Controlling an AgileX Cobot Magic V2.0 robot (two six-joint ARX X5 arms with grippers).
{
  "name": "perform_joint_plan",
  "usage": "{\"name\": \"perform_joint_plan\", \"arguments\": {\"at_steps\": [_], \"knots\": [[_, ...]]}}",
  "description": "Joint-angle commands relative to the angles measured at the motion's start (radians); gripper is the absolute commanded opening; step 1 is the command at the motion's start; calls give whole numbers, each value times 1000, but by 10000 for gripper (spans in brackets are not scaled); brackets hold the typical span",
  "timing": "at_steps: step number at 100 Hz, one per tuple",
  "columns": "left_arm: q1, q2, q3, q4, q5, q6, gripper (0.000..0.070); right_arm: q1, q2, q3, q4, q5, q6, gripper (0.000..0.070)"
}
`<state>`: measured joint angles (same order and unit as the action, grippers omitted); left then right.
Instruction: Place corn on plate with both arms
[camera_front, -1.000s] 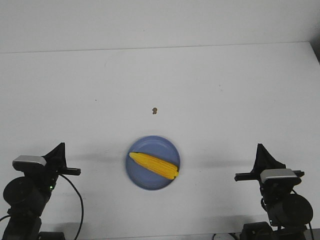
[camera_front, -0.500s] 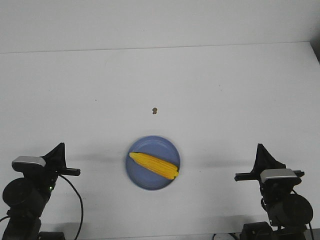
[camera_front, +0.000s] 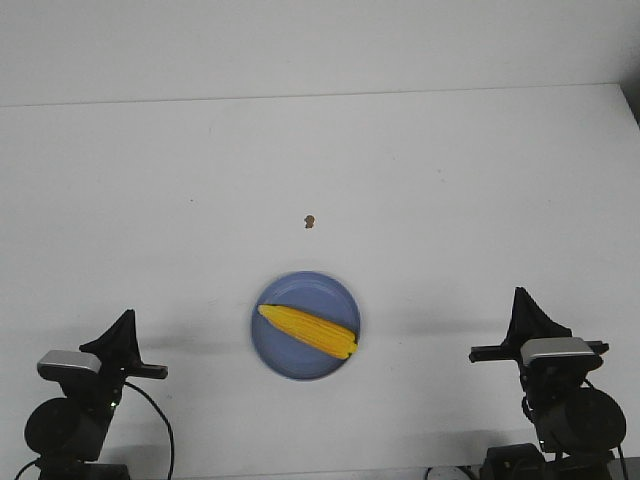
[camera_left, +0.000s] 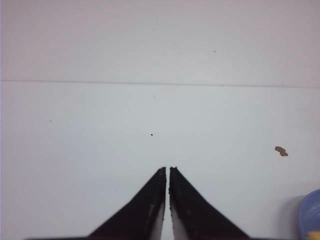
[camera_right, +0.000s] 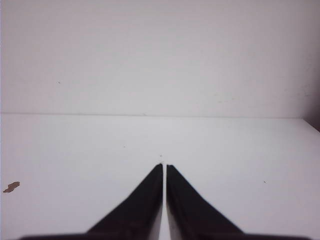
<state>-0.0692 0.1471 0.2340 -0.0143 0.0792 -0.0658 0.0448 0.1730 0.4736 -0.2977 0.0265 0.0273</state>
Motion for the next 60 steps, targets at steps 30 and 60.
{"name": "perform_joint_plan", "arguments": {"at_steps": [30,60], "knots": [[2,-144,-103,27,-2,4,12,0,4,3,14,1,2,15],[2,-144,-185,160,-3,-1,12,0,4,3,14,0,2,15]]}}
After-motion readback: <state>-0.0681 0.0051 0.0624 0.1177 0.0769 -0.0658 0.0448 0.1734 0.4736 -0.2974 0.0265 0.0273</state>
